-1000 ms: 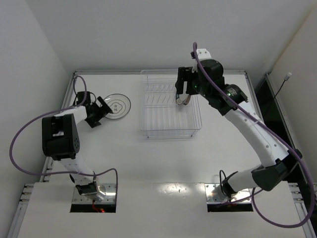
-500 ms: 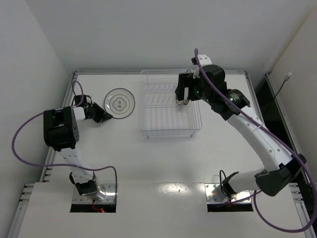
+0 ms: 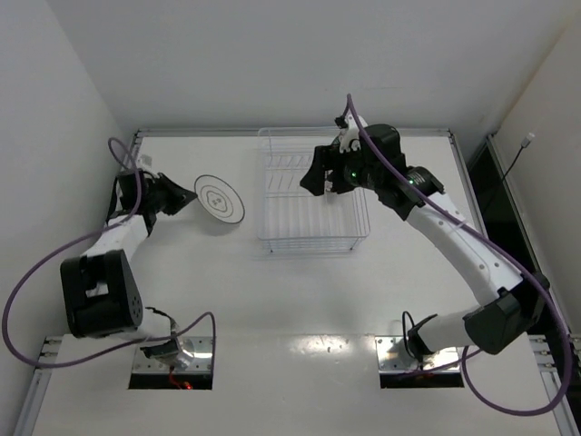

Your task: Load the plates into the dish rack

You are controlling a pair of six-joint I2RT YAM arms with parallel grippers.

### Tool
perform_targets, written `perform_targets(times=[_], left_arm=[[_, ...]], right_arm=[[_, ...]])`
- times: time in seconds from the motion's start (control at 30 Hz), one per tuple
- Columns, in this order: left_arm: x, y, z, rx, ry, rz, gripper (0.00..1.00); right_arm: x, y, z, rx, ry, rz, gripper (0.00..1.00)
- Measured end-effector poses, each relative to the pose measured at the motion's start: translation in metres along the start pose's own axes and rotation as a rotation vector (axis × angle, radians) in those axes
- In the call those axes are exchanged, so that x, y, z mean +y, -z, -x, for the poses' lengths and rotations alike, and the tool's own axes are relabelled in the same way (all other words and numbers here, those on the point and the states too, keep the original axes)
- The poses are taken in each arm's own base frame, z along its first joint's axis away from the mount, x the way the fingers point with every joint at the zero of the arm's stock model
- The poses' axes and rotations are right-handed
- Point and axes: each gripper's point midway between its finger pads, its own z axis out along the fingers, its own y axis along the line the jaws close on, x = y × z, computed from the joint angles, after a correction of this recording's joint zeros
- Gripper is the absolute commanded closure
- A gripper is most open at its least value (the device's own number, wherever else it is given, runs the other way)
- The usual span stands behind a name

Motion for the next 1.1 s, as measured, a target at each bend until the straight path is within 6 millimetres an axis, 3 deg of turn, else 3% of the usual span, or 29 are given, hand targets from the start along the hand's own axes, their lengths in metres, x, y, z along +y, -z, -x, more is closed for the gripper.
perform_targets(times=[0.1,0.2,0.37,0.53,0.63,0.73,0.83,0.87,0.97,1.03,1.1], left_arm=[[-0.032,0.023,0.015,-0.100,-0.058,-0.107,1.00],[-0.051,0.034,0.022,-0.146,-0.086,-0.185,1.00],[-0.057,0.036,0.022,-0.153,-0.092,-0.221,1.00],[-0.054,0.034,0.021,-0.148,-0.082,-0.210,1.00],[-0.035,0.027,0.020,-0.142,-0.060,-0.118,1.00],[-0.002,0.007,0.027,-0.107,-0.024,0.058,1.00],[0.036,-0.011,0.026,-0.056,0.001,0.233,0.76],[0.048,-0.014,0.022,-0.036,0.008,0.276,0.60],[0.084,-0.019,0.001,0.047,0.041,0.411,0.42],[0.101,-0.021,-0.011,0.099,0.058,0.476,0.35],[0.105,-0.021,-0.012,0.116,0.067,0.506,0.35]], right_arm=[[0.016,-0.015,-0.005,0.030,-0.018,0.115,0.26],[0.031,-0.029,-0.013,0.068,-0.035,0.219,0.28],[0.040,-0.045,-0.036,0.148,-0.072,0.321,0.28],[0.042,-0.045,-0.050,0.189,-0.098,0.354,0.28],[0.043,-0.045,-0.046,0.180,-0.100,0.370,0.28],[0.042,-0.044,-0.044,0.178,-0.104,0.381,0.28],[0.042,-0.043,-0.044,0.177,-0.105,0.392,0.28],[0.042,-0.043,-0.044,0.179,-0.106,0.395,0.28],[0.042,-0.042,-0.044,0.180,-0.108,0.402,0.28],[0.043,-0.041,-0.044,0.180,-0.107,0.412,0.28],[0.043,-0.041,-0.044,0.179,-0.107,0.420,0.28]])
